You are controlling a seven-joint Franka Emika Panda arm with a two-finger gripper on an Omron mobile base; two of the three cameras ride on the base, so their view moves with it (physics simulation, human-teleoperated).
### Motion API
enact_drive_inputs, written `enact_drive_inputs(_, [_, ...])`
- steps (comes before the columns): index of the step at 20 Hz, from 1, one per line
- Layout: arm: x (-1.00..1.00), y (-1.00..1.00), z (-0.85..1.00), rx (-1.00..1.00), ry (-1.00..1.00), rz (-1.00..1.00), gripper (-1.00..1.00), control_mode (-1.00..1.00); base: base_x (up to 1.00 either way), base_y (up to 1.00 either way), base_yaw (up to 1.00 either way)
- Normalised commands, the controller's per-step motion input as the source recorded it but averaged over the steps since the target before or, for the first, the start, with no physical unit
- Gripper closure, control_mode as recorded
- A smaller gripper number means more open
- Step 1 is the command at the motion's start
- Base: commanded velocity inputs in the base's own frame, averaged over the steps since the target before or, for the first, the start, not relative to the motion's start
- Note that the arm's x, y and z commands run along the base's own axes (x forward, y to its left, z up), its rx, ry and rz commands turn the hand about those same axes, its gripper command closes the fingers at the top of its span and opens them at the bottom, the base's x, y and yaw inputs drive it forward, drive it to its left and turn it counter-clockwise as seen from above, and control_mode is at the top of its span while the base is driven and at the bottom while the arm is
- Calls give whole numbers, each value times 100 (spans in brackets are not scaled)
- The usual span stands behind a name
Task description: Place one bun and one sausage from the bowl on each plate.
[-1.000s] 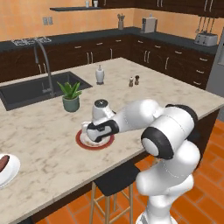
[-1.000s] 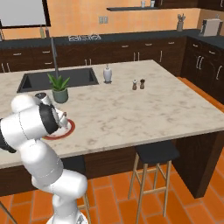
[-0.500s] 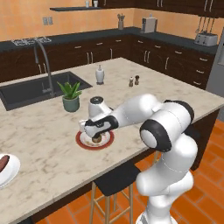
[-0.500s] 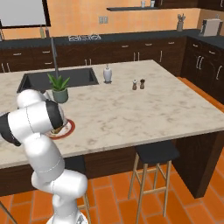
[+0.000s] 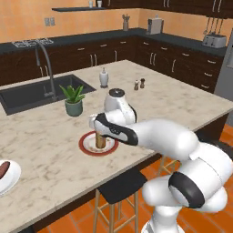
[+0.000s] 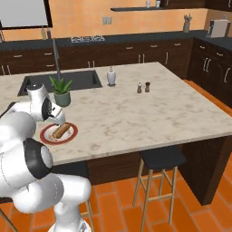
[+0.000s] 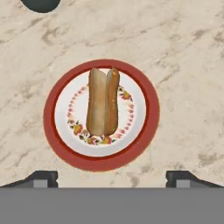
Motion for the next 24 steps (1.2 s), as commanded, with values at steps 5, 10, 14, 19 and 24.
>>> enact_drive_inputs(5, [-80, -74, 43, 17, -11, 3, -100, 100, -20, -3, 4])
enact_drive_inputs(10, [0, 0, 0, 0, 0, 0, -100, 100, -93, 60, 36])
enact_drive_inputs(14, [0, 0, 0, 0, 0, 0, -100, 100, -24, 100, 35])
enact_drive_inputs(19, [0, 0, 0, 0, 0, 0, -100, 100, -1, 100, 26])
enact_drive_inputs(24, [0, 0, 0, 0, 0, 0, -100, 100, 35, 100, 5])
